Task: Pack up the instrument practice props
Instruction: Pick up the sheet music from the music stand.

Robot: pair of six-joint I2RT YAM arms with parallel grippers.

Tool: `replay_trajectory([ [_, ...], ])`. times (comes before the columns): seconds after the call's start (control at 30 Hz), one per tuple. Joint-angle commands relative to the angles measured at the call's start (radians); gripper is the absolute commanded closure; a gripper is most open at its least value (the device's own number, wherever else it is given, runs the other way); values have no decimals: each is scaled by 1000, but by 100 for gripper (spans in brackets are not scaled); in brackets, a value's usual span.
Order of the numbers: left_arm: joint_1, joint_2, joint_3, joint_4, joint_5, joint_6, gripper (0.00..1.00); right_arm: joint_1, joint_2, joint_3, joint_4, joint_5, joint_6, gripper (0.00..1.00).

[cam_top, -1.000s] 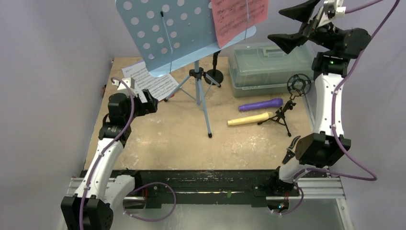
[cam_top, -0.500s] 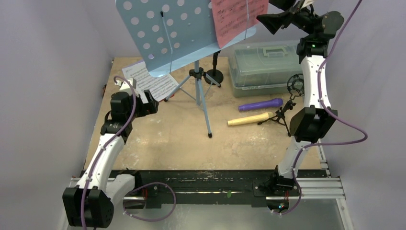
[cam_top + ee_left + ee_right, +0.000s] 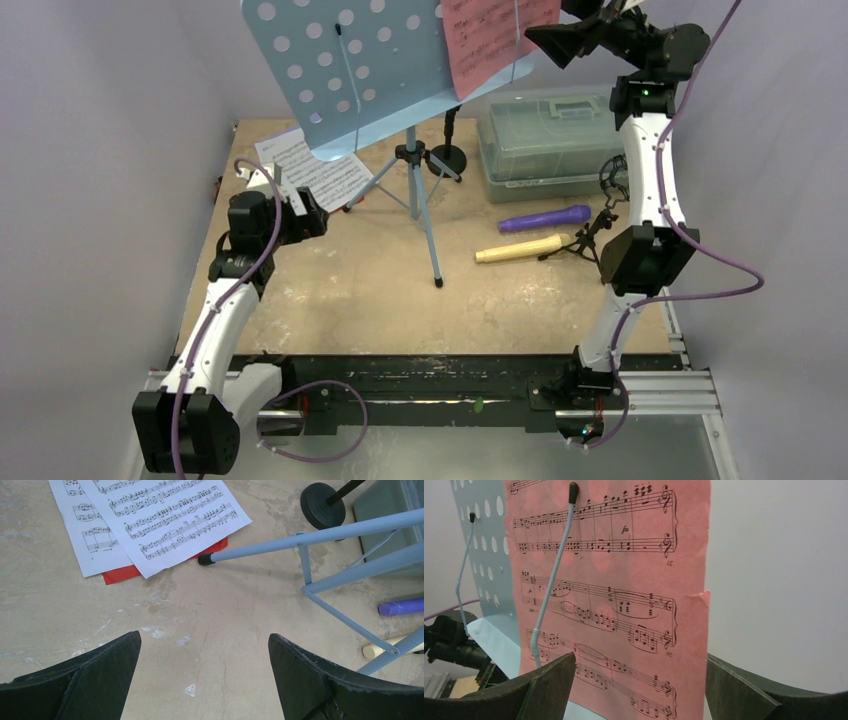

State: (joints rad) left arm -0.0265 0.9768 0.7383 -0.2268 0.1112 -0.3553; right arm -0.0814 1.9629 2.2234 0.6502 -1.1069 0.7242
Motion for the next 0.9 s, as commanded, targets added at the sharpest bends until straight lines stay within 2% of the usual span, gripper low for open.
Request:
replay_trajectory([
  [0.0, 19, -33, 23, 19, 15, 6, 1, 15, -38, 38, 30, 21, 55, 7],
  [0.33, 27, -43, 15, 33, 32, -2, 2, 14, -72, 34, 17, 32, 69, 24],
  [0.47, 27, -43, 14, 37, 40, -4, 2, 14, -91, 20, 12, 31, 64, 34],
  [0.73, 27, -46, 13, 40, 48, -7, 2, 13, -116, 10, -22, 37, 31, 63],
  [0.87, 27, -46, 12, 43, 48, -7, 2, 11, -129, 14, -49, 44, 3, 87],
])
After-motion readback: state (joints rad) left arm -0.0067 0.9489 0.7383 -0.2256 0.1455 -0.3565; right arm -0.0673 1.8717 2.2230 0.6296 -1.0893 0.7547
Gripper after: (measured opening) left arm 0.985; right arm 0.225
